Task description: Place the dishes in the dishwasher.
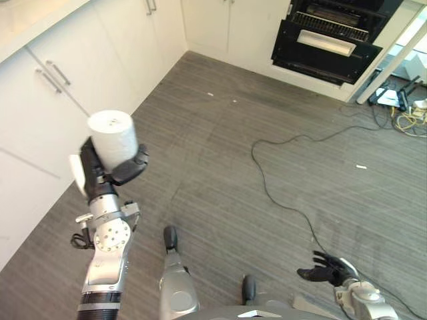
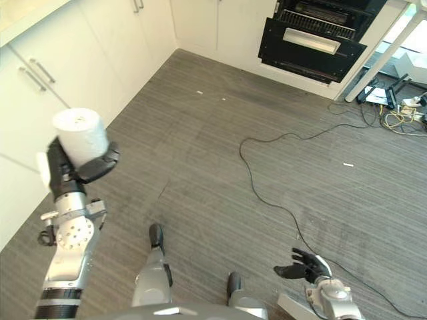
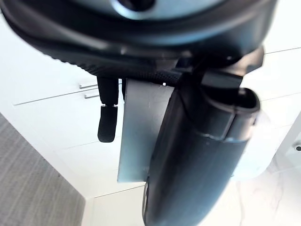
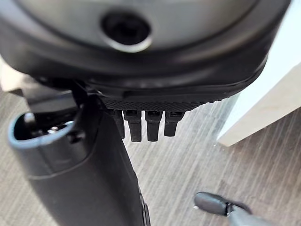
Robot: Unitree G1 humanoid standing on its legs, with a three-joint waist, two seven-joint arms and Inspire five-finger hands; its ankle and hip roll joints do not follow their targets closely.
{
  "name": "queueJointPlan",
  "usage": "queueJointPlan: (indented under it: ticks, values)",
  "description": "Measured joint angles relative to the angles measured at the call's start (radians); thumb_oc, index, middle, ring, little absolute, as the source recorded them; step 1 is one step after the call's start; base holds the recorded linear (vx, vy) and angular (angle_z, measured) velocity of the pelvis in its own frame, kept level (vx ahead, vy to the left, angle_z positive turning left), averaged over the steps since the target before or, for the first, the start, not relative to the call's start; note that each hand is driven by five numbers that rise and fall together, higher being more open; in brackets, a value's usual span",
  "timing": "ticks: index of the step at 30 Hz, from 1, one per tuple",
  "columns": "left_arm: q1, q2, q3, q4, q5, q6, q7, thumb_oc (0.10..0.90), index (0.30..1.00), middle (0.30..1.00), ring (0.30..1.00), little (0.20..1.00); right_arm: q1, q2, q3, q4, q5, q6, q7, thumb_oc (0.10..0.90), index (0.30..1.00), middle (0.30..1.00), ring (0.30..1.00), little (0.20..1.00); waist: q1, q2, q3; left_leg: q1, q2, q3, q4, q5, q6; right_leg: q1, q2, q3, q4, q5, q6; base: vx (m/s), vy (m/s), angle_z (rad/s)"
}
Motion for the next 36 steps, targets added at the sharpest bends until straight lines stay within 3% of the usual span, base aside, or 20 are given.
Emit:
queueJointPlan:
  ticks: [1,3,5,6,9,11,12,14,19,20,22,25,26,27,28,29,31,32,35,36]
  values:
    - [-0.022,0.015,0.003,0.003,0.0,0.006,0.009,0.4,0.3,0.3,0.3,0.3,-0.017,0.065,-0.003,0.064,-0.007,-0.007,-0.017,0.8,0.9,0.9,0.9,0.9,0.01,-0.051,-0.015,0.07,-0.049,0.006,0.011,0.067,0.006,0.012,-0.047,0.016,0.069,-0.029,0.037,0.34,0.296,-0.7]
    - [-0.027,0.038,-0.015,0.0,0.0,0.021,0.004,0.4,0.3,0.3,0.3,0.3,-0.006,0.099,-0.003,0.072,-0.007,-0.012,-0.024,0.8,0.9,0.9,0.9,0.9,-0.007,-0.074,-0.042,0.115,-0.068,0.013,0.011,0.111,0.042,-0.064,-0.084,0.009,0.293,-0.032,0.069,0.31,0.324,-0.31]
    - [-0.039,0.096,-0.054,-0.014,0.004,0.021,-0.014,0.4,0.3,0.3,0.3,0.3,0.028,0.129,-0.002,0.049,-0.011,-0.015,-0.029,0.8,0.9,0.9,0.9,0.9,-0.025,-0.108,-0.076,0.14,-0.116,0.029,0.013,0.066,0.101,-0.133,-0.128,0.002,0.443,-0.008,0.131,0.48,0.479,0.09]
    - [-0.059,0.138,-0.071,-0.018,0.014,0.03,-0.025,0.4,0.3,0.3,0.3,0.3,0.038,0.154,0.003,0.011,-0.037,-0.011,-0.047,0.8,0.9,0.9,0.9,0.9,-0.041,-0.119,-0.075,0.133,-0.152,0.072,0.105,-0.033,0.107,-0.208,-0.162,0.01,0.644,0.123,0.152,0.41,0.37,0.42]
    - [-0.068,0.149,-0.124,-0.03,0.029,0.036,-0.052,0.4,0.3,0.3,0.3,0.3,0.04,0.154,-0.002,-0.007,-0.046,-0.007,-0.059,0.8,0.9,0.9,0.9,0.9,-0.084,-0.041,-0.063,0.237,-0.161,0.01,0.1,-0.119,0.182,-0.379,-0.142,0.013,0.966,0.165,0.163,0.4,0.233,0.51]
    - [-0.068,0.148,-0.124,-0.03,0.033,0.037,-0.054,0.4,0.3,0.3,0.3,0.3,0.019,0.152,-0.002,-0.014,-0.046,-0.016,-0.063,0.8,0.9,0.9,0.9,0.9,-0.106,0.0,-0.05,0.288,-0.162,0.006,0.08,-0.112,0.158,-0.475,-0.104,0.011,1.075,0.098,0.142,0.42,0.134,0.38]
    - [-0.065,0.146,-0.132,-0.042,0.033,0.037,-0.068,0.4,0.3,0.3,0.3,0.3,0.012,0.135,0.005,-0.05,-0.045,-0.016,-0.065,0.8,0.9,0.9,0.9,0.9,-0.131,0.032,-0.053,0.301,-0.166,0.003,0.072,-0.162,0.188,-0.586,-0.058,0.013,1.075,0.052,0.13,0.51,0.057,0.5]
    - [-0.076,0.146,-0.138,-0.048,0.033,0.037,-0.086,0.4,0.3,0.3,0.3,0.3,-0.01,0.116,0.006,-0.097,-0.058,-0.034,-0.068,0.8,0.9,0.9,0.9,0.9,-0.173,0.051,-0.031,0.349,-0.186,-0.016,0.047,-0.179,0.154,-0.663,-0.044,-0.079,0.873,0.014,0.093,0.72,0.01,0.59]
    - [-0.082,0.13,-0.177,-0.045,0.032,0.034,-0.127,0.4,0.3,0.3,0.3,0.3,0.015,0.116,-0.007,-0.044,-0.078,-0.038,-0.094,0.8,0.9,0.9,0.9,0.9,-0.193,-0.019,-0.069,0.481,-0.217,-0.05,0.014,-0.276,0.087,-0.6,-0.023,-0.285,0.294,0.02,0.063,0.43,-0.06,0.42]
    - [-0.075,0.125,-0.197,-0.043,0.033,0.043,-0.131,0.4,0.3,0.3,0.3,0.3,0.042,0.109,-0.024,0.0,-0.085,-0.031,-0.114,0.8,0.9,0.9,0.9,0.9,-0.198,-0.001,-0.085,0.557,-0.179,-0.054,0.017,-0.318,0.045,-0.569,0.009,-0.341,0.333,0.107,-0.066,0.62,-0.13,0.2]
    - [-0.054,0.128,-0.197,-0.031,0.033,0.044,-0.142,0.4,0.3,0.3,0.3,0.3,0.047,0.109,-0.029,0.043,-0.084,-0.027,-0.126,0.8,0.9,0.9,0.9,0.9,-0.189,-0.004,-0.109,0.584,-0.155,-0.017,0.09,-0.299,0.01,-0.533,0.053,-0.313,0.358,0.166,-0.194,0.44,-0.135,-0.28]
    - [-0.047,0.099,-0.195,0.032,0.03,0.045,-0.147,0.4,0.3,0.3,0.3,0.3,0.045,0.099,-0.037,0.068,-0.084,-0.028,-0.132,0.8,0.9,0.9,0.9,0.9,-0.173,-0.001,-0.123,0.452,-0.098,-0.013,0.523,-0.213,-0.037,-0.411,0.113,-0.229,0.282,0.132,-0.212,0.35,-0.199,-0.68]
    - [-0.057,0.077,-0.193,0.032,0.008,0.045,-0.156,0.4,0.3,0.3,0.3,0.3,0.043,0.09,-0.068,0.038,-0.083,-0.028,-0.134,0.8,0.9,0.9,0.9,0.9,-0.175,0.007,-0.128,0.274,-0.084,-0.089,0.867,0.013,-0.074,-0.361,0.148,-0.178,0.235,0.108,-0.224,0.23,-0.084,-0.53]
    - [-0.057,0.077,-0.193,0.032,0.008,0.045,-0.156,0.4,0.3,0.3,0.3,0.3,0.043,0.09,-0.068,0.038,-0.083,-0.028,-0.134,0.8,0.9,0.9,0.9,0.9,-0.175,0.007,-0.128,0.274,-0.084,-0.089,0.867,0.013,-0.074,-0.361,0.148,-0.178,0.235,0.108,-0.224,0.22,-0.055,-0.77]
    - [-0.06,0.082,-0.194,0.023,0.0,0.044,-0.161,0.4,0.3,0.3,0.3,0.3,0.019,0.092,-0.092,0.021,-0.082,-0.028,-0.138,0.8,0.9,0.9,0.9,0.9,-0.165,0.001,-0.121,0.086,-0.102,-0.126,1.152,0.034,-0.102,-0.312,0.163,-0.136,0.195,0.102,-0.23,0.51,0.04,-1.06]
    - [-0.067,0.086,-0.209,0.025,-0.009,0.044,-0.171,0.4,0.3,0.3,0.3,0.3,0.003,0.095,-0.082,0.002,-0.082,-0.03,-0.152,0.8,0.9,0.9,0.9,0.9,-0.152,-0.065,-0.086,-0.09,-0.174,-0.141,1.25,-0.035,-0.034,-0.216,0.144,-0.055,0.17,0.064,-0.227,0.52,0.042,-1.41]
    - [-0.061,0.093,-0.222,0.026,-0.011,0.042,-0.171,0.4,0.3,0.3,0.3,0.3,-0.011,0.105,-0.078,-0.002,-0.081,-0.036,-0.165,0.8,0.9,0.9,0.9,0.9,-0.115,-0.109,-0.064,-0.176,-0.172,-0.094,1.081,-0.099,0.043,-0.125,0.127,0.003,0.122,0.061,-0.208,0.44,0.146,-1.22]
    - [-0.053,0.092,-0.227,0.028,-0.017,0.043,-0.169,0.4,0.3,0.3,0.3,0.3,-0.014,0.102,-0.067,-0.006,-0.08,-0.039,-0.171,0.8,0.9,0.9,0.9,0.9,-0.109,-0.107,-0.064,-0.202,-0.152,-0.085,0.965,-0.099,0.04,-0.084,0.133,0.004,0.103,0.05,-0.199,0.48,0.245,-1.25]
    - [-0.052,0.094,-0.233,0.032,-0.036,0.036,-0.168,0.4,0.3,0.3,0.3,0.3,-0.023,0.091,-0.037,-0.008,-0.08,-0.047,-0.182,0.8,0.9,0.9,0.9,0.9,-0.108,-0.069,-0.077,-0.254,-0.08,-0.124,0.626,-0.073,0.041,0.061,0.154,0.038,0.015,0.011,-0.162,0.62,0.377,-1.18]
    - [-0.051,0.102,-0.234,0.038,-0.037,0.036,-0.171,0.4,0.3,0.3,0.3,0.3,-0.024,0.089,-0.006,-0.003,-0.081,-0.045,-0.186,0.8,0.9,0.9,0.9,0.9,-0.103,-0.045,-0.093,-0.224,-0.058,-0.174,0.327,-0.061,0.031,0.1,0.143,0.074,0.001,-0.025,-0.103,0.68,0.444,-1.26]
